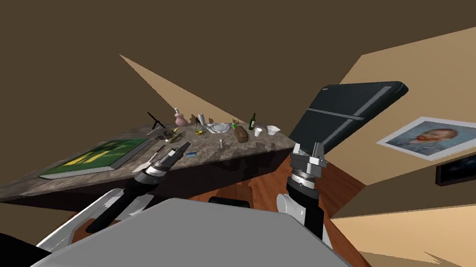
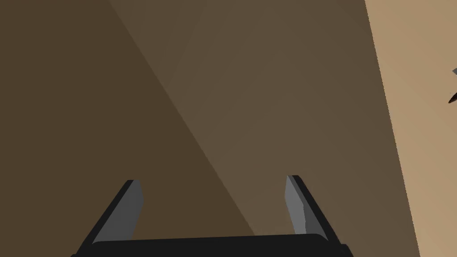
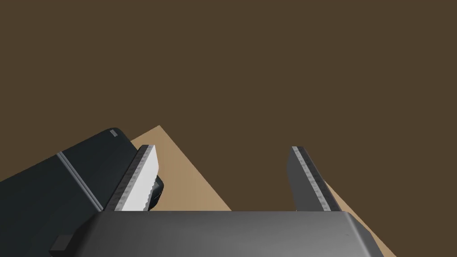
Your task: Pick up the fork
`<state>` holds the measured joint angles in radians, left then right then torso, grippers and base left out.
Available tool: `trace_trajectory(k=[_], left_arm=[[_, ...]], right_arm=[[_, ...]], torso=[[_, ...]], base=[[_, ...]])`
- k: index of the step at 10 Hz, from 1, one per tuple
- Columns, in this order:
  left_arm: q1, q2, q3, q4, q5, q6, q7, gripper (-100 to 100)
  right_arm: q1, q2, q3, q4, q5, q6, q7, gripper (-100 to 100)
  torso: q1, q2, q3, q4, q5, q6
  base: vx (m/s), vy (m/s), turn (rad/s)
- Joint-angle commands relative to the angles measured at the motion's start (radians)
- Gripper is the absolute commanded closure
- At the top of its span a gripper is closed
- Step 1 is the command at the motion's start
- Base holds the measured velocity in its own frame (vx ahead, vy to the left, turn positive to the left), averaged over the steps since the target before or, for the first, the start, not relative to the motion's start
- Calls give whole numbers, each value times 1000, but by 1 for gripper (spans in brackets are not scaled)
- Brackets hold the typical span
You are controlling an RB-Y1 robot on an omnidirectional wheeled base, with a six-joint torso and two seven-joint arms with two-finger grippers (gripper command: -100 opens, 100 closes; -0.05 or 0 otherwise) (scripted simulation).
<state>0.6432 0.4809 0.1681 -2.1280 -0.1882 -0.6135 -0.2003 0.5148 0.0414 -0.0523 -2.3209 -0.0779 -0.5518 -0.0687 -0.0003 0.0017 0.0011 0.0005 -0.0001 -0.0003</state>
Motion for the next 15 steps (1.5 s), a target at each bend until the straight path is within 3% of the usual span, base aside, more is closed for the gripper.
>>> trace_trajectory(k=[1, 2, 3, 4, 5, 6, 7, 8, 9, 10, 11, 12, 13, 14, 15], left_arm=[[33, 50, 11, 29, -41, -29, -44, -100], [33, 67, 11, 29, -41, -29, -44, -100], [60, 101, 18, 51, -78, -45, -81, -100], [60, 124, 18, 51, -78, -45, -81, -100], [89, 158, 23, 74, -117, -61, -119, -100], [89, 182, 23, 74, -117, -61, -119, -100], [118, 215, 28, 98, -157, -76, -158, -100], [118, 240, 28, 98, -157, -76, -158, -100], [149, 274, 31, 123, -198, -90, -197, -100], [149, 299, 31, 123, -198, -90, -197, -100], [179, 329, 33, 149, -239, -103, -236, -100], [179, 357, 33, 149, -239, -103, -236, -100], [210, 390, 33, 177, -281, -115, -275, -100], [210, 418, 33, 177, -281, -115, -275, -100], [242, 449, 33, 204, -323, -127, -314, -100]], right_arm=[[0, 0, 0, 0, 0, 0, 0, 0], [0, 0, 0, 0, 0, 0, 0, 0], [0, 0, 0, 0, 0, 0, 0, 0], [0, 0, 0, 0, 0, 0, 0, 0], [0, 0, 0, 0, 0, 0, 0, 0], [0, 0, 0, 0, 0, 0, 0, 0], [0, 0, 0, 0, 0, 0, 0, 0], [0, 0, 0, 0, 0, 0, 0, 0], [0, 0, 0, 0, 0, 0, 0, 0], [0, 0, 0, 0, 0, 0, 0, 0], [0, 0, 0, 0, 0, 0, 0, 0], [0, 0, 0, 0, 0, 0, 0, 0], [0, 0, 0, 0, 0, 0, 0, 0], [0, 0, 0, 0, 0, 0, 0, 0], [0, 0, 0, 0, 0, 0, 0, 0]], torso=[[0, 0, 0, 0, 0, 0], [0, 0, 0, 0, 0, 1], [0, 0, 0, 0, 0, 0], [0, -1, 0, 0, 0, 1], [0, -1, -1, 0, 0, 0], [-1, -1, -1, 0, 0, 1], [0, -1, -1, 0, 0, 0], [-1, -1, -1, 0, 0, 0], [0, -2, -1, 0, 0, 0], [-1, -2, -1, -1, 0, 1], [0, -2, -1, -1, 0, 0], [-1, -3, -2, -1, 0, 0], [0, -3, -2, -1, 0, 0], [-1, -3, -2, -1, 0, 1], [0, -3, -2, -1, 0, -1]], base=[[-21, -29, -279], [-17, -19, -134], [-13, -30, -247], [-10, -24, -138], [-5, -43, -290], [-5, -30, -138], [-3, -41, -260], [1, -29, -145], [10, -47, -316], [11, -31, -151], [18, -39, -260], [14, -30, -139], [17, -42, -322], [20, -27, -164], [35, -36, -266]])
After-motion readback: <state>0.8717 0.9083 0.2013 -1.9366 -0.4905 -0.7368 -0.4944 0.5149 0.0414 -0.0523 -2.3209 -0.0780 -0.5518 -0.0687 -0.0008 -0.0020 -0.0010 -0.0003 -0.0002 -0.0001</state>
